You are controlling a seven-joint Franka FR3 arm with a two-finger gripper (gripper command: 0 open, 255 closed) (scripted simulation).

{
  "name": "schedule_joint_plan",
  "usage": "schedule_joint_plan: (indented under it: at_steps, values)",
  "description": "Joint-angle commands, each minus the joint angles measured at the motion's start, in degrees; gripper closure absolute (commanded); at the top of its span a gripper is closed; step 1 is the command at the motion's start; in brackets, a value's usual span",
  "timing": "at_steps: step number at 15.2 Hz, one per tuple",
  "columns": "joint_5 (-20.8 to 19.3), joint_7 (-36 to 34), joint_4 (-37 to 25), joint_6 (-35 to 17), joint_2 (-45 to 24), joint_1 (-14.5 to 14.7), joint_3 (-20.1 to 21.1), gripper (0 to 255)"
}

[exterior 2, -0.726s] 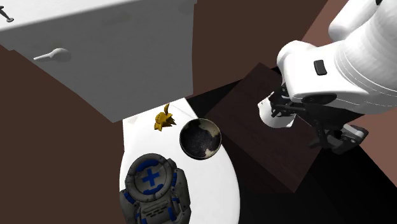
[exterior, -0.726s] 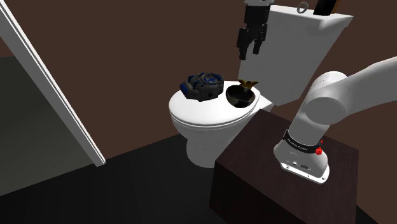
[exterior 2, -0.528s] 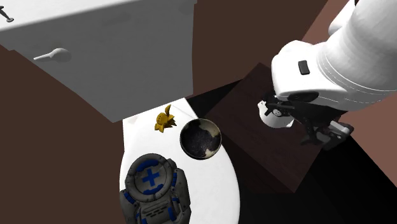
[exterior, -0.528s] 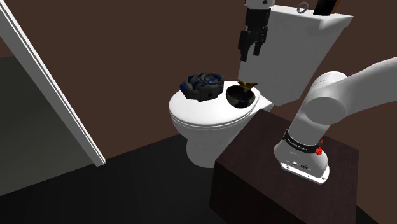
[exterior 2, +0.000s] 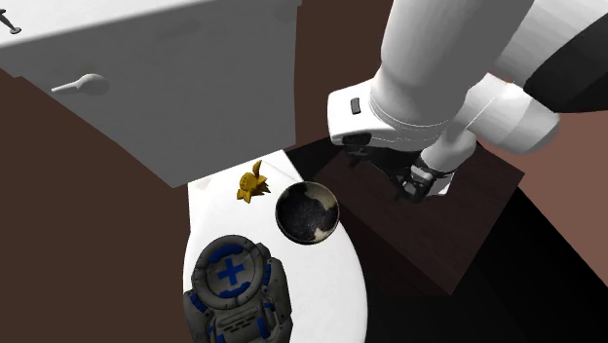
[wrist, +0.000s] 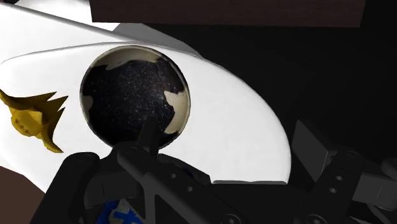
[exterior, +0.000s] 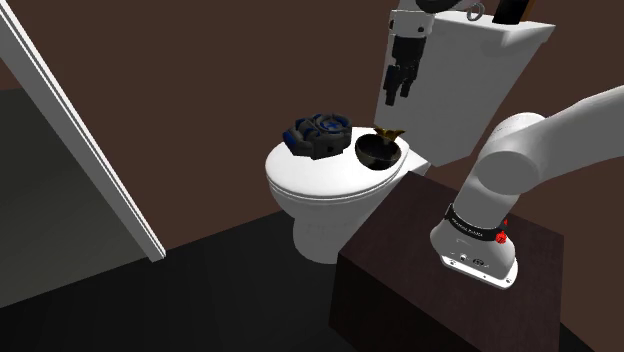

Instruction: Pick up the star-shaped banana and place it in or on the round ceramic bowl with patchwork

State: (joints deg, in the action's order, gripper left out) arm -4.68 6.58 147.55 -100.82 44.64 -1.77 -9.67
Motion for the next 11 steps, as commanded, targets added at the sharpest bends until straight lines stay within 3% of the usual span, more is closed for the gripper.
schedule_joint_plan:
  at_steps: [1, 6, 11]
  values:
    - [-1.56, 3.55, 0.46, -2.97, -2.16, -0.58, -2.80, 0]
    - [-4.39, 12.26, 0.50, -10.46, -8.97, -1.54, -9.88, 0]
    - [-4.72, 21.60, -1.82, -17.97, -18.29, -1.10, -17.08, 0]
